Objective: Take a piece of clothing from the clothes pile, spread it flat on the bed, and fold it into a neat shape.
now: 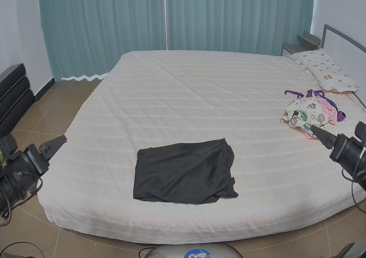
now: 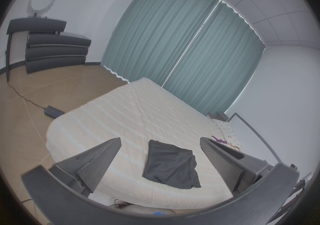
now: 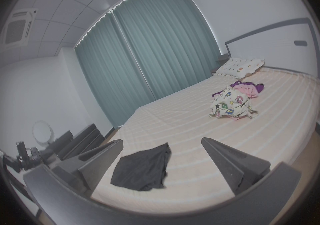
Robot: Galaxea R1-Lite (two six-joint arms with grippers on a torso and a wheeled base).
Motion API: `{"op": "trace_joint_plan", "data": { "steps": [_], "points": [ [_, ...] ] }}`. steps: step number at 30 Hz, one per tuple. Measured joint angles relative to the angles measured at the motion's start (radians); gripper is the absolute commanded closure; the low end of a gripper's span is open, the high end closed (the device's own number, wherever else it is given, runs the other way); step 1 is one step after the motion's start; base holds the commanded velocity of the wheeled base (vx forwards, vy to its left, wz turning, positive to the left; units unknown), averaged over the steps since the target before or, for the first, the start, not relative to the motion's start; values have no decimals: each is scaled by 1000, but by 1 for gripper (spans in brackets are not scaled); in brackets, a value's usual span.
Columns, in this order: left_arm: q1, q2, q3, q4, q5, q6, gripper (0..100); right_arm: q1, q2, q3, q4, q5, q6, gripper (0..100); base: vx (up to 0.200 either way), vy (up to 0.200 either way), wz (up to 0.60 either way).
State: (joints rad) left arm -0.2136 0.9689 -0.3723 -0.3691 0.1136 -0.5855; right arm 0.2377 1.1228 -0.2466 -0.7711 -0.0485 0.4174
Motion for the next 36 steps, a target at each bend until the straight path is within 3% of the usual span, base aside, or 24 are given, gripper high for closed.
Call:
{"op": "trace_joint_plan", "data": {
  "steps": [9, 20, 27, 36],
  "points": [
    [3, -326, 44, 237, 58, 88, 0, -21, -403, 144, 344, -3, -161, 0, 0, 0, 0],
    [22, -593, 130, 321, 107, 227, 0, -150, -875, 171, 854, -3, -328, 0, 0, 0, 0],
    [69, -764, 169, 428, 121, 375, 0, -225, -1060, 160, 917, -9, -367, 0, 0, 0, 0],
    [119, -852, 266, 400, 124, 424, 0, -238, -1105, 161, 922, -6, -377, 0, 0, 0, 0]
  ]
}}
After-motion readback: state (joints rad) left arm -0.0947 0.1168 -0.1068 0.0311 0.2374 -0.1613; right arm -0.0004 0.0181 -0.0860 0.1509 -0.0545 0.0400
